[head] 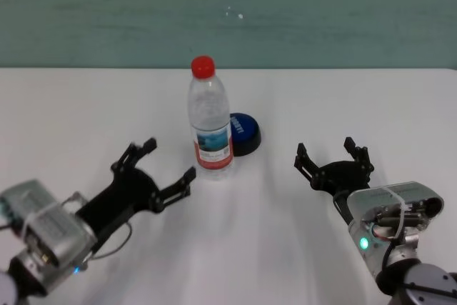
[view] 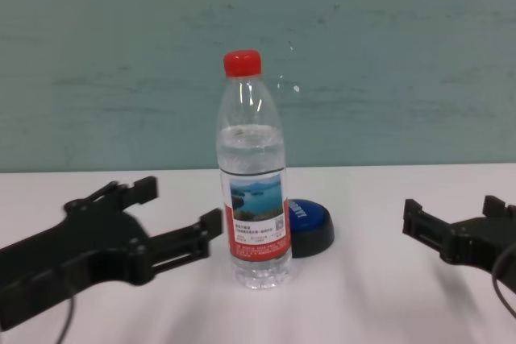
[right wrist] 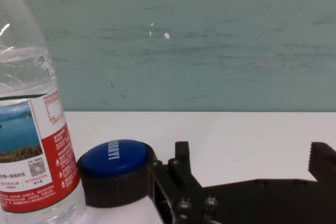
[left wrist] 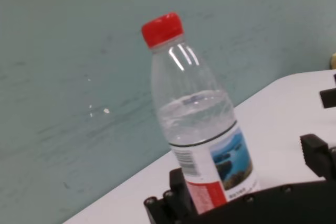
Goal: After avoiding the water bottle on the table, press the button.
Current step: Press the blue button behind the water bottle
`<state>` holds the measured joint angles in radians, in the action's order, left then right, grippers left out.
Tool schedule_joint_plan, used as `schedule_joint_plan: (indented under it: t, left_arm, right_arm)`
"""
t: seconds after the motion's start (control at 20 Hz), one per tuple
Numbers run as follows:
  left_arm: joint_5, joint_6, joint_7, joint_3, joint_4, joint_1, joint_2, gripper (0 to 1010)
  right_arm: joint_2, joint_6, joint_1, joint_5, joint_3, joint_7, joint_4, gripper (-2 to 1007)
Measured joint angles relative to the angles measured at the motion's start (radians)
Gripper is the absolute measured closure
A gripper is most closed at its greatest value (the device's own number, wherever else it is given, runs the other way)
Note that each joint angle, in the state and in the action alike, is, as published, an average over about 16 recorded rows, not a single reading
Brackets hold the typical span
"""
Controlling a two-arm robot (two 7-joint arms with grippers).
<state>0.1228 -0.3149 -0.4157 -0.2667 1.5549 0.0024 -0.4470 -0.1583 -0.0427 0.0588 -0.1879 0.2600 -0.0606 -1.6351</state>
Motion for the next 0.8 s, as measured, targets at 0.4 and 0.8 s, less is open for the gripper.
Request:
schedule_joint_plan:
  t: [0.4, 0.8]
  left_arm:
    - [0.034, -0.012, -0.003, 0.07, 0.082, 0.107, -0.049, 10]
    - [0.079, -0.045, -0.032, 0.144, 0.102, 0.17, -0.092, 10]
  right_arm:
    - [0.0, 0.0, 0.0, 0.0, 0.0, 0.0, 0.0, 1]
    - [0.0, 0.0, 0.0, 0.0, 0.0, 0.0, 0.0, 1]
